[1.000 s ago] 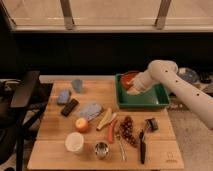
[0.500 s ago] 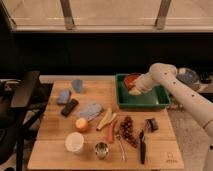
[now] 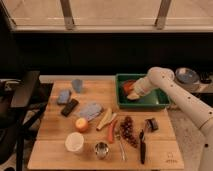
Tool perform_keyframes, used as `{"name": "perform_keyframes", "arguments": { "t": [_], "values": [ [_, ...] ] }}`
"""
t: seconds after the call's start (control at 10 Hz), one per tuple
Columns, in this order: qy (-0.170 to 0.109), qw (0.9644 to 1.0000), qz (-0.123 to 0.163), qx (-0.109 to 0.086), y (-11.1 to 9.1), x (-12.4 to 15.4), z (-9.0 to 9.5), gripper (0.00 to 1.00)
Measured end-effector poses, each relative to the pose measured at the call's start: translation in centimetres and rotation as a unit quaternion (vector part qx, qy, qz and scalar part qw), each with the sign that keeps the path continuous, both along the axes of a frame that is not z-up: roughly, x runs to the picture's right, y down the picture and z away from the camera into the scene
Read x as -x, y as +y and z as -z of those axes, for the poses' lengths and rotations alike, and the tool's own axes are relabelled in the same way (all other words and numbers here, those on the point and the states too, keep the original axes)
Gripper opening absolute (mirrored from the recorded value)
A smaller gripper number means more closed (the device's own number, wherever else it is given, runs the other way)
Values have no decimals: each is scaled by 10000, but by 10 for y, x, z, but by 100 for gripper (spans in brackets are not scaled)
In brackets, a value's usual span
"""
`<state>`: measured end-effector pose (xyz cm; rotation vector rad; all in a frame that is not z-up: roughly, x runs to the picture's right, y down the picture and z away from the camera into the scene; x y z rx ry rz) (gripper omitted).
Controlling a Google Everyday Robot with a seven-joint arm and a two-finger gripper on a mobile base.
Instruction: Stack bowls into tray
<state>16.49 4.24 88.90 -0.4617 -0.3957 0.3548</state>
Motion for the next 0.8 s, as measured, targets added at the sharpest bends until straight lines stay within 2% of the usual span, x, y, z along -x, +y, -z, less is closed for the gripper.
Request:
{"name": "perform_keyframes", "arguments": {
  "t": [0.2,0.4,0.8],
  "values": [
    [-30,10000,7,22,3,4,0,75],
    [-5,10000,40,-60,-3,5,7,75],
    [249,9985,150,-474,-42,-2,47,75]
  ]
}}
